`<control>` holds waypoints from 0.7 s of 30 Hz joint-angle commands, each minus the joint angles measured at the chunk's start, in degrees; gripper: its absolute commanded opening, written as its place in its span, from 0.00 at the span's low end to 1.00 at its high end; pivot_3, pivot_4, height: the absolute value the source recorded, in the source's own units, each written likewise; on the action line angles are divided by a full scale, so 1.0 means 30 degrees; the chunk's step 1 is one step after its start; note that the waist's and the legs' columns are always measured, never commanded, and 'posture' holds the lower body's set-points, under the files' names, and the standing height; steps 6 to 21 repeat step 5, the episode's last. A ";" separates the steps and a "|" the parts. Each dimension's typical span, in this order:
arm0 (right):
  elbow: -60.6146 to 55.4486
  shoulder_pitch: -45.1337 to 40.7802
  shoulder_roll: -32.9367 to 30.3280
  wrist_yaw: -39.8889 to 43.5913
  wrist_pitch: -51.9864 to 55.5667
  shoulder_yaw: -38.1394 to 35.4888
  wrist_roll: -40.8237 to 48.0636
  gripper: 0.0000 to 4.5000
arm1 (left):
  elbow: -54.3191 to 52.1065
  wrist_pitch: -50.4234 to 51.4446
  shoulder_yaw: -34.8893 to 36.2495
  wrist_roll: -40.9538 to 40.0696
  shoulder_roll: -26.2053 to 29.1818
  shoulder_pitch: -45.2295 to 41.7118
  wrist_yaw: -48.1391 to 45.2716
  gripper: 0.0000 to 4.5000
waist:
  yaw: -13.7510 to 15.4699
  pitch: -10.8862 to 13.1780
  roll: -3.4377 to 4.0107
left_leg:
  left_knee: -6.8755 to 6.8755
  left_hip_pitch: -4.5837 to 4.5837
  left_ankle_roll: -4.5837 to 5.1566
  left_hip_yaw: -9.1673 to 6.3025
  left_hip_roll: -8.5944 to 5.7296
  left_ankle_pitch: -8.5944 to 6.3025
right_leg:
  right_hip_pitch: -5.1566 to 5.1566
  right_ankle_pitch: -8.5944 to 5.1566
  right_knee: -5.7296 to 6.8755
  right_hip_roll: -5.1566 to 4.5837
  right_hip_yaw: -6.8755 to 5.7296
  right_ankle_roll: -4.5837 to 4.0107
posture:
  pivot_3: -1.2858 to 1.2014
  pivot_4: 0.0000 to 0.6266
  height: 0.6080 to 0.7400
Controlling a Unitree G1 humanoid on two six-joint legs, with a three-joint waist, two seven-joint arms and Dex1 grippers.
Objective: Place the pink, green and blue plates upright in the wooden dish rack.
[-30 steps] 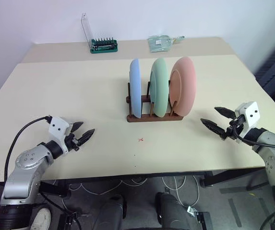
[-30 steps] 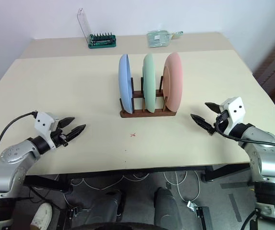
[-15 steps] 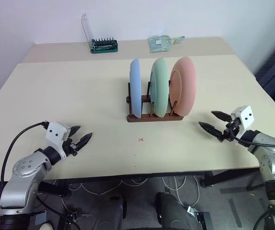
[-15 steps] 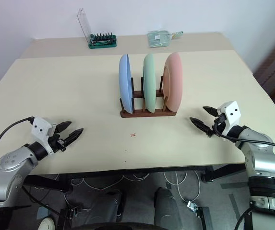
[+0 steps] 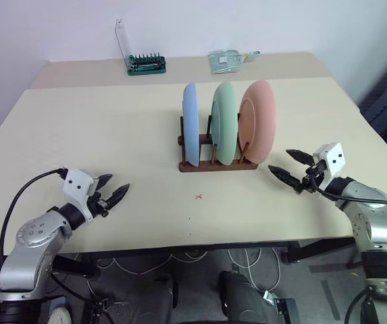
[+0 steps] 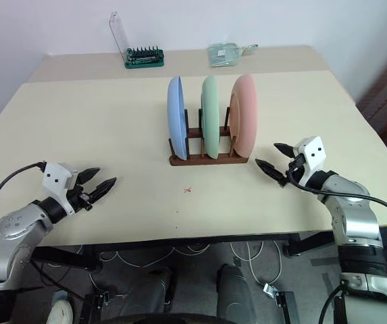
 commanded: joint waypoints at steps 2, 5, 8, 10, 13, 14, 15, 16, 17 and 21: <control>-0.1413 -0.0399 -0.0022 -0.0348 0.0715 -0.0121 0.0387 0.85 | -0.0706 0.0054 0.0640 -0.0111 0.0158 -0.0147 0.0095 0.65 | 0.0000 0.0000 0.0000 | 0.0001 0.0000 0.0000 -0.0002 0.0000 0.0000 | 0.0000 0.0000 0.0002 0.0000 -0.0001 0.0000 | 0.52 0.24 1.00; -0.1146 -0.0705 -0.0167 -0.0370 0.0856 -0.0112 0.0254 0.85 | -0.0418 -0.0143 0.0566 0.0064 0.0039 -0.0227 0.0148 0.65 | 0.0000 0.0000 0.0000 | 0.0005 0.0000 -0.0001 0.0000 0.0000 0.0000 | 0.0000 0.0000 0.0002 0.0000 -0.0001 0.0000 | 0.52 0.24 1.00; -0.1146 -0.0705 -0.0167 -0.0370 0.0856 -0.0112 0.0254 0.85 | -0.0418 -0.0143 0.0566 0.0064 0.0039 -0.0227 0.0148 0.65 | 0.0000 0.0000 0.0000 | 0.0005 0.0000 -0.0001 0.0000 0.0000 0.0000 | 0.0000 0.0000 0.0002 0.0000 -0.0001 0.0000 | 0.52 0.24 1.00; -0.1146 -0.0705 -0.0167 -0.0370 0.0856 -0.0112 0.0254 0.85 | -0.0418 -0.0143 0.0566 0.0064 0.0039 -0.0227 0.0148 0.65 | 0.0000 0.0000 0.0000 | 0.0005 0.0000 -0.0001 0.0000 0.0000 0.0000 | 0.0000 0.0000 0.0002 0.0000 -0.0001 0.0000 | 0.52 0.24 1.00; -0.1146 -0.0705 -0.0167 -0.0370 0.0856 -0.0112 0.0254 0.85 | -0.0418 -0.0143 0.0566 0.0064 0.0039 -0.0227 0.0148 0.65 | 0.0000 0.0000 0.0000 | 0.0005 0.0000 -0.0001 0.0000 0.0000 0.0000 | 0.0000 0.0000 0.0002 0.0000 -0.0001 0.0000 | 0.52 0.24 1.00; -0.1146 -0.0705 -0.0167 -0.0370 0.0856 -0.0112 0.0254 0.85 | -0.0418 -0.0143 0.0566 0.0064 0.0039 -0.0227 0.0148 0.65 | 0.0000 0.0000 0.0000 | 0.0005 0.0000 -0.0001 0.0000 0.0000 0.0000 | 0.0000 0.0000 0.0002 0.0000 -0.0001 0.0000 | 0.52 0.24 1.00; -0.1146 -0.0705 -0.0167 -0.0370 0.0856 -0.0112 0.0254 0.85 | -0.0418 -0.0143 0.0566 0.0064 0.0039 -0.0227 0.0148 0.65 | 0.0000 0.0000 0.0000 | 0.0005 0.0000 -0.0001 0.0000 0.0000 0.0000 | 0.0000 0.0000 0.0002 0.0000 -0.0001 0.0000 | 0.52 0.24 1.00; -0.1146 -0.0705 -0.0167 -0.0370 0.0856 -0.0112 0.0254 0.85 | -0.0418 -0.0143 0.0566 0.0064 0.0039 -0.0227 0.0148 0.65 | 0.0000 0.0000 0.0000 | 0.0005 0.0000 -0.0001 0.0000 0.0000 0.0000 | 0.0000 0.0000 0.0002 0.0000 -0.0001 0.0000 | 0.52 0.24 1.00; -0.1146 -0.0705 -0.0167 -0.0370 0.0856 -0.0112 0.0254 0.85 | -0.0418 -0.0143 0.0566 0.0064 0.0039 -0.0227 0.0148 0.65 | 0.0000 0.0000 0.0000 | 0.0005 0.0000 -0.0001 0.0000 0.0000 0.0000 | 0.0000 0.0000 0.0002 0.0000 -0.0001 0.0000 | 0.52 0.24 1.00; -0.1146 -0.0705 -0.0167 -0.0370 0.0856 -0.0112 0.0254 0.85 | -0.0418 -0.0143 0.0566 0.0064 0.0039 -0.0227 0.0148 0.65 | 0.0000 0.0000 0.0000 | 0.0005 0.0000 -0.0001 0.0000 0.0000 0.0000 | 0.0000 0.0000 0.0002 0.0000 -0.0001 0.0000 | 0.52 0.24 1.00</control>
